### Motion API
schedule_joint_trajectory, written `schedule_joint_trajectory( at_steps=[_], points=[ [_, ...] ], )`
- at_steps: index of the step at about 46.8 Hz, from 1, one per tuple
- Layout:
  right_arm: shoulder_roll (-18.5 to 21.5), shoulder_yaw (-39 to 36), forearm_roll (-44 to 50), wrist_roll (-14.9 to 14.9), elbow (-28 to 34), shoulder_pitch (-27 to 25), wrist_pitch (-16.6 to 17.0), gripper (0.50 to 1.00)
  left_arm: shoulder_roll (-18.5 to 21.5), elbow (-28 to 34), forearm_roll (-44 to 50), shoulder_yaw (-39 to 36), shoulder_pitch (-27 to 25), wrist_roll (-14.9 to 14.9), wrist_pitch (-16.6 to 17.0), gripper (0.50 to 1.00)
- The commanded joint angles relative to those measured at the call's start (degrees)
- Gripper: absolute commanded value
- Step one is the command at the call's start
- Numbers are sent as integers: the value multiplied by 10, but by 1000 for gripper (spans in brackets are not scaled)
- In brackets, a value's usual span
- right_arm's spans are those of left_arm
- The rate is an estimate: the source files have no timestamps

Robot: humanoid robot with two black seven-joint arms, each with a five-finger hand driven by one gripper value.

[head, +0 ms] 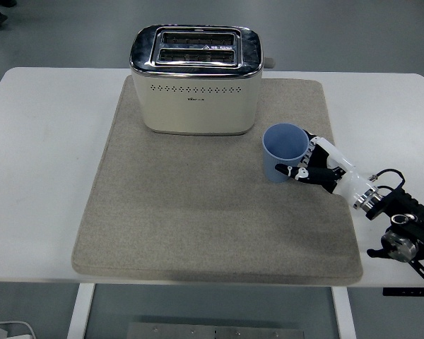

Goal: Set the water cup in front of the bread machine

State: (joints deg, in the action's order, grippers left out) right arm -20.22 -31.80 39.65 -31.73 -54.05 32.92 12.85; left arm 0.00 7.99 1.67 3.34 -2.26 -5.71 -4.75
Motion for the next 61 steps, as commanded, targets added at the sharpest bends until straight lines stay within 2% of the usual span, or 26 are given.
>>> schedule_joint_trajectory(
  at_steps=[1,6,14,23,29,45,61],
  points=[
    [0,0,0,0,0,0,0,676,0,1,0,0,0,0,0,1000],
    [1,2,0,0,0,10,-1,574,0,4,0,0,0,0,1,1000],
    [1,2,-1,1,0,14,0,517,0,4,0,0,0,0,0,1000],
    [4,8,-2,3,-3,25,-1,517,0,4,0,0,0,0,1,1000],
    [33,11,-2,4,-3,37,-7,517,0,9,0,0,0,0,1,1000],
    [69,46,-1,14,-5,72,-35,525,0,19,0,0,0,0,1,1000],
    [128,72,-2,23,14,113,-56,533,0,26,0,0,0,0,1,1000]
  ],
)
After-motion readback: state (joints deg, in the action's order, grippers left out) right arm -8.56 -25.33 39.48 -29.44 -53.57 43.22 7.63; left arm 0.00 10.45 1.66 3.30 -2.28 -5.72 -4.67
